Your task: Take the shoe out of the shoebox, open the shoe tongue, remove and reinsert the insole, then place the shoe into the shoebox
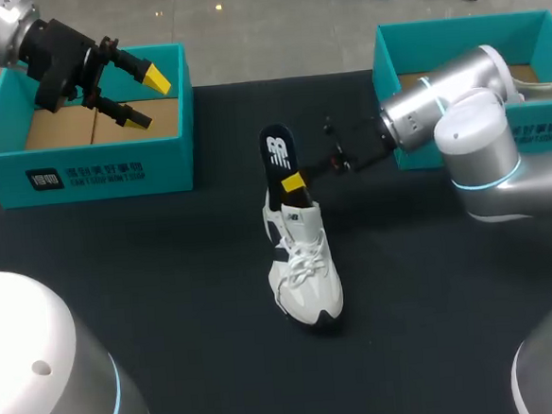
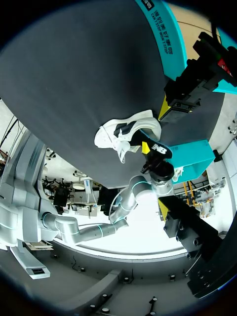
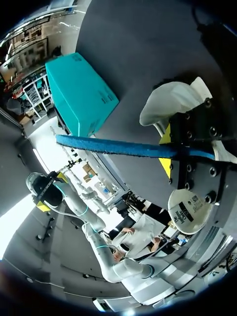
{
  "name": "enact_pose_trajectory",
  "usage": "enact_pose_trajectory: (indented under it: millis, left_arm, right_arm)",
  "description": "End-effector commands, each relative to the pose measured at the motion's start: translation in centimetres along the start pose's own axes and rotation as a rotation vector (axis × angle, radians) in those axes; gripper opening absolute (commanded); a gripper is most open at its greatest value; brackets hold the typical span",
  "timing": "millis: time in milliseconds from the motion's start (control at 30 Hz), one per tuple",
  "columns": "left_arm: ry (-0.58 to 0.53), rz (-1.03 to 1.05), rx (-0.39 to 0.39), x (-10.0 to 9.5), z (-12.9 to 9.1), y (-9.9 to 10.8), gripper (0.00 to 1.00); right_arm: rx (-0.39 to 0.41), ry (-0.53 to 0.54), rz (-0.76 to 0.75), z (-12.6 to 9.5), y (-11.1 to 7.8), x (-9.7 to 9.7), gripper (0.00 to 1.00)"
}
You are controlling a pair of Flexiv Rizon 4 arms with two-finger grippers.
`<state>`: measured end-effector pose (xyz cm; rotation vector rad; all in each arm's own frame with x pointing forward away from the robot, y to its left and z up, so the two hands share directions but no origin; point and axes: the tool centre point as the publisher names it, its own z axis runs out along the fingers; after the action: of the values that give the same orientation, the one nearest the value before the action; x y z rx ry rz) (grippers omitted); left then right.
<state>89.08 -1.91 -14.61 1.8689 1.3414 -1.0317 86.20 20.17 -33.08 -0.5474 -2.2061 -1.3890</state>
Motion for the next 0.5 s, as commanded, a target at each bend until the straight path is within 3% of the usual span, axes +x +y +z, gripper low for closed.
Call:
enact_pose_trajectory:
  millis: [33,500]
  left_arm:
    - [0.003,0.000,0.001,0.0,0.0,0.0,1.00]
    - [0.003,0.000,0.001,0.0,0.0,0.0,1.00]
  right_arm:
    - [0.025,0.067,0.018,0.5,0.0,-1.2,0.00]
    - [0.037,0.145,0.104,1.6,-3.1,0.3,0.00]
